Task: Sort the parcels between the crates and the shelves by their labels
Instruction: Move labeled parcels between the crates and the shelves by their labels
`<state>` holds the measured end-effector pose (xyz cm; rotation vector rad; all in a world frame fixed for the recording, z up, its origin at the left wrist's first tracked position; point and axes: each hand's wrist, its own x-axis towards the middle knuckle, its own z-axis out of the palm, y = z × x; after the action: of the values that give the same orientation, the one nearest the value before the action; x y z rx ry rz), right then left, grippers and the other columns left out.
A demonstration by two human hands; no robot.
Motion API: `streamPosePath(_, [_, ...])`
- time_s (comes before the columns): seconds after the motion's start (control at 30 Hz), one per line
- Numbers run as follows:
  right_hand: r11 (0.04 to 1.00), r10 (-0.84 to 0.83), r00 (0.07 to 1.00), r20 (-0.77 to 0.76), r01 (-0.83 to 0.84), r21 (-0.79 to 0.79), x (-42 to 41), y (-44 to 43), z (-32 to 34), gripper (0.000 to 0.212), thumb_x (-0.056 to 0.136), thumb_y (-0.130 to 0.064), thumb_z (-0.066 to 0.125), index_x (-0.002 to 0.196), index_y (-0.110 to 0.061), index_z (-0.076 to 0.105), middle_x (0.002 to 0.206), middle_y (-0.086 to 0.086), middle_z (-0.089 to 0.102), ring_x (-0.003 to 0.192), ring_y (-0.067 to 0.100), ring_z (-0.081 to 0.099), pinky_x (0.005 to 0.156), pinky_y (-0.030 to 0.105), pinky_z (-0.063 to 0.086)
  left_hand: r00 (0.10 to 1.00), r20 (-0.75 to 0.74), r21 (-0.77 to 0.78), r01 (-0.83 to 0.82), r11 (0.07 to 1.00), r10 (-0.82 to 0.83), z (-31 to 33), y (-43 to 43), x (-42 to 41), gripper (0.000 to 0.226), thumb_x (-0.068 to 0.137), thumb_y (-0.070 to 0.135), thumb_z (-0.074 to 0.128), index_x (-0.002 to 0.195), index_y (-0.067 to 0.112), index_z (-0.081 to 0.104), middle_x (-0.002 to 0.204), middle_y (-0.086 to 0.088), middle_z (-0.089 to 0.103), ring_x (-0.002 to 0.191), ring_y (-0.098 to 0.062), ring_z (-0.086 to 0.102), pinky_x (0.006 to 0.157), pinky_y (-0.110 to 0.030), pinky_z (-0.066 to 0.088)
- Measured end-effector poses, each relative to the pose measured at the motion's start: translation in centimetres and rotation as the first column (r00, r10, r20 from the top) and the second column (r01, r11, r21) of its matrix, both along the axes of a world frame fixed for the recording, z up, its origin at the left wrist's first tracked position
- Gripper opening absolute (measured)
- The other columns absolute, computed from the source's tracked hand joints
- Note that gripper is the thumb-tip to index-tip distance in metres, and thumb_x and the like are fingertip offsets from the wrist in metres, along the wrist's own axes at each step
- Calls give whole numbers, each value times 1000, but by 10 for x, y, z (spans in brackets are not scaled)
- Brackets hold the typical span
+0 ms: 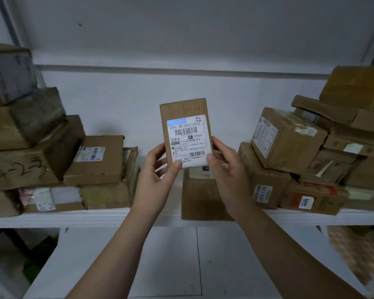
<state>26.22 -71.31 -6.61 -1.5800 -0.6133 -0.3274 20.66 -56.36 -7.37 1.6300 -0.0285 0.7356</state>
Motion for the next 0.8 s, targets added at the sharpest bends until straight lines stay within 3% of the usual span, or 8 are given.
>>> streamPosePath(0.1, [992,119,993,26,-119,36,-5,18,7,43,90,-30,62,129,-38,44,133,-8,50,121,5,52,80,15,53,993,10,80,-122,989,121,10,11,-14,44,82,48,58,124,41,47,118,23,59,104,6,57,78,-11,50])
streamPosePath(0.17, [976,211,977,38,-213,52,-9,32,7,44,87,-29,66,122,-43,43,128,-21,53,118,-3,53,77,13,52,976,37,143,-218,965,215,14,22,-25,46,81,53,55,124,40,47,118,19,59,100,7,57,77,-11,50])
streamPosePath(0.23, [966,253,967,25,-254,43,-12,51,6,41,88,-28,67,116,-46,44,121,-29,55,113,-11,52,76,8,49,949,74,248,-314,916,305,16,38,-35,44,86,44,58,128,35,47,120,14,55,99,7,56,77,-8,48])
streamPosePath(0.3, [961,267,964,-2,-267,73,-15,73,7,38,88,-25,67,115,-42,45,121,-22,57,109,-10,54,79,7,46,933,111,369,-359,857,343,20,56,-46,46,87,30,64,130,30,49,123,10,51,100,2,56,81,-10,48])
streamPosePath(0.47, [949,314,949,-31,-313,38,-21,136,14,40,90,-19,65,123,-32,46,116,-16,57,101,-11,57,79,8,46,859,206,636,-481,603,468,35,108,-67,42,85,10,68,126,14,58,136,-8,44,110,-13,50,89,-34,49])
streamPosePath(0.6, [977,189,982,2,-187,-105,-23,180,18,50,91,-21,64,137,-21,45,128,-3,49,105,-4,52,88,7,45,842,222,817,-436,377,491,53,150,-68,37,90,10,60,127,9,57,133,-13,51,109,-36,54,86,-41,47])
streamPosePath(0.7, [981,146,989,-19,-148,-122,-22,204,14,55,91,-17,64,140,-21,40,133,1,51,117,16,54,100,33,46,850,194,896,-357,264,490,57,174,-65,36,92,11,57,128,8,56,128,-13,54,102,-38,51,86,-43,43])
streamPosePath(0.8, [977,105,994,-1,-103,-188,-22,217,6,58,91,-18,63,143,-21,36,135,3,51,122,20,52,103,42,43,853,211,940,-311,139,478,55,189,-63,37,88,7,59,124,6,57,123,-15,57,99,-39,53,84,-45,44])
